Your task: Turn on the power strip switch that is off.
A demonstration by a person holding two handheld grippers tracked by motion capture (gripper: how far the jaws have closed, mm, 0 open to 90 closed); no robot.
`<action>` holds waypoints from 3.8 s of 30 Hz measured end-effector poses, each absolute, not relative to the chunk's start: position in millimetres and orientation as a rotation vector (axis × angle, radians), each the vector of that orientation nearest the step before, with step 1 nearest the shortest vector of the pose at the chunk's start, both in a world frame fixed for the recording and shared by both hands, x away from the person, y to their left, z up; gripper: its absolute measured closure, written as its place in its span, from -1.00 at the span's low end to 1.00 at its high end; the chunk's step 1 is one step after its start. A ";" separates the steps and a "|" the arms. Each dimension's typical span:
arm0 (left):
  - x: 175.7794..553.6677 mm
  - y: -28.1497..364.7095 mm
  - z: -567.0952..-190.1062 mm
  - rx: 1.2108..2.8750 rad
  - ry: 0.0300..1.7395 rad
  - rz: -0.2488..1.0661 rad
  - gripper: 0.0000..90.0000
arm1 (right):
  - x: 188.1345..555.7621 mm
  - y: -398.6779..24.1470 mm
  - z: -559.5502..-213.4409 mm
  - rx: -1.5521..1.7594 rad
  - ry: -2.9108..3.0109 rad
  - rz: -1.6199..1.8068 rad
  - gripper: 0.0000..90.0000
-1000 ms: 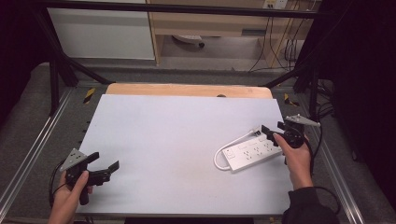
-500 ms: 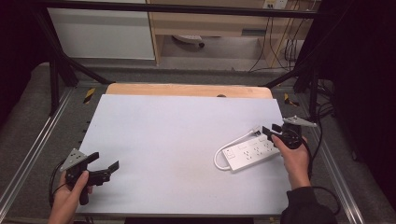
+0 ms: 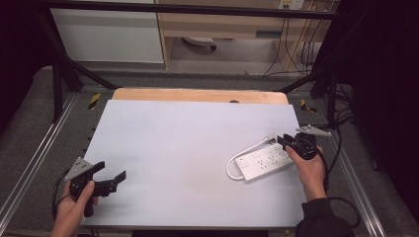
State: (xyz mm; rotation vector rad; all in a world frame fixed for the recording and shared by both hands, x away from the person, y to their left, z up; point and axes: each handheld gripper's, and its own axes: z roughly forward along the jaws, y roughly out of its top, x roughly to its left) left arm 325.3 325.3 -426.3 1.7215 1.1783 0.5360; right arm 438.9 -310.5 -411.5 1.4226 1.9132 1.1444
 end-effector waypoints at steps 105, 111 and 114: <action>324.4 324.3 -425.1 1.727 1.160 0.535 -0.83 | 437.8 -300.1 -439.7 1.390 2.007 1.093 0.99; 324.3 324.3 -425.0 1.727 1.159 0.536 -0.83 | 436.9 -300.0 -440.1 1.394 2.004 1.097 0.99; 324.3 324.3 -425.0 1.727 1.158 0.536 -0.83 | 436.9 -300.1 -440.5 1.386 2.002 1.096 1.00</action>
